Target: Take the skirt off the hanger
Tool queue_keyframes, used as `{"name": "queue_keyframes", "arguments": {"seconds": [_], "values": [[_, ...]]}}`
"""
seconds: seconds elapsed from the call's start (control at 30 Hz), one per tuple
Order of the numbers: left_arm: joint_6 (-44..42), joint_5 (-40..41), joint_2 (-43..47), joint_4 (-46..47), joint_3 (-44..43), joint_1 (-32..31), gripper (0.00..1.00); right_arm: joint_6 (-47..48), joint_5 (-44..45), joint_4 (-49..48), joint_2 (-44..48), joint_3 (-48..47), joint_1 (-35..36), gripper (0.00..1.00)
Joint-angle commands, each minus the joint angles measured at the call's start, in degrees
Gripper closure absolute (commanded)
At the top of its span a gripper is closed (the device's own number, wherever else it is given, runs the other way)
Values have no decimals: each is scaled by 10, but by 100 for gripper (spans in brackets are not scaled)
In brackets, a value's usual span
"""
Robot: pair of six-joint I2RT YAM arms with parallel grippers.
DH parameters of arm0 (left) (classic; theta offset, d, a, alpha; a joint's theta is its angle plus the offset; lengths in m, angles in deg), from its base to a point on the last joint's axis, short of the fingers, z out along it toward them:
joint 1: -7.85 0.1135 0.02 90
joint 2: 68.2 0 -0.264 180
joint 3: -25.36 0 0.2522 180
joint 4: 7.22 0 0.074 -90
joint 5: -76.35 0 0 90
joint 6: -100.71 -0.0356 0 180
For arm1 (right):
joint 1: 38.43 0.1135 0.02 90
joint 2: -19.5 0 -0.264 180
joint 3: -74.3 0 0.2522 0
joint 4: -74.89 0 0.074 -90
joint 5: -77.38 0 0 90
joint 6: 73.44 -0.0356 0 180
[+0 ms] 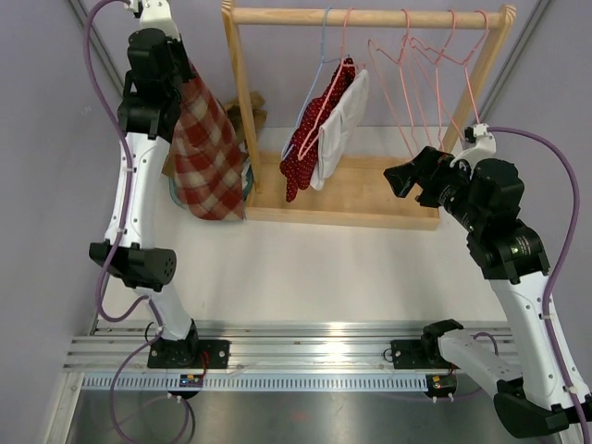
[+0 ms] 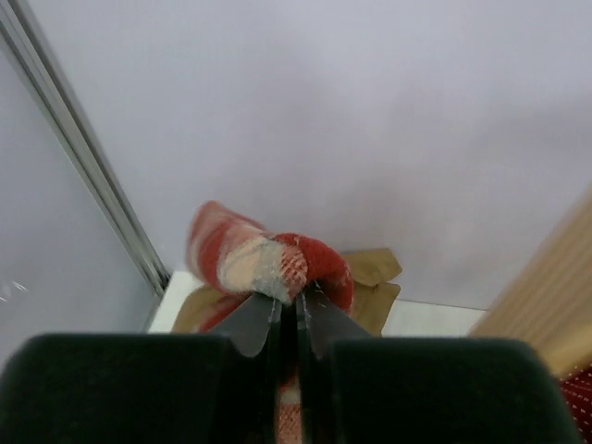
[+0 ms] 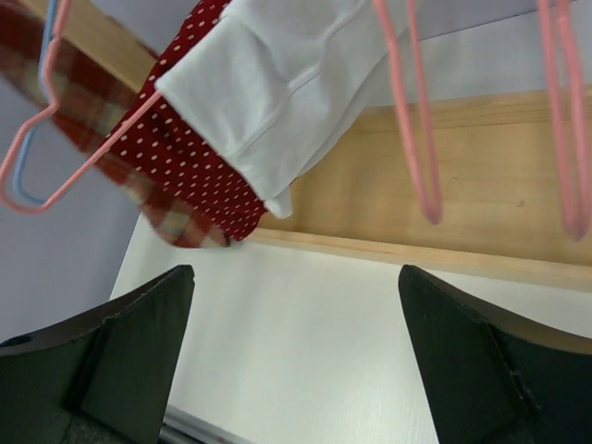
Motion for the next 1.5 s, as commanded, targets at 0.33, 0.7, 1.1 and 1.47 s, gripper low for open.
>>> {"name": "queue_keyframes", "arguments": {"seconds": [0.33, 0.7, 1.1, 1.47], "values": [[180, -26, 147, 62, 414, 46, 1, -27, -170, -91, -136, -219, -1, 2], [179, -42, 500, -33, 720, -20, 1, -41, -135, 1, -450, -572, 46, 9], [155, -37, 603, -31, 822, -24, 1, -53, -75, -18, -475, -532, 71, 51], [149, -57, 611, -20, 830, -24, 1, -44, -60, 9, -503, -593, 71, 100]]}}
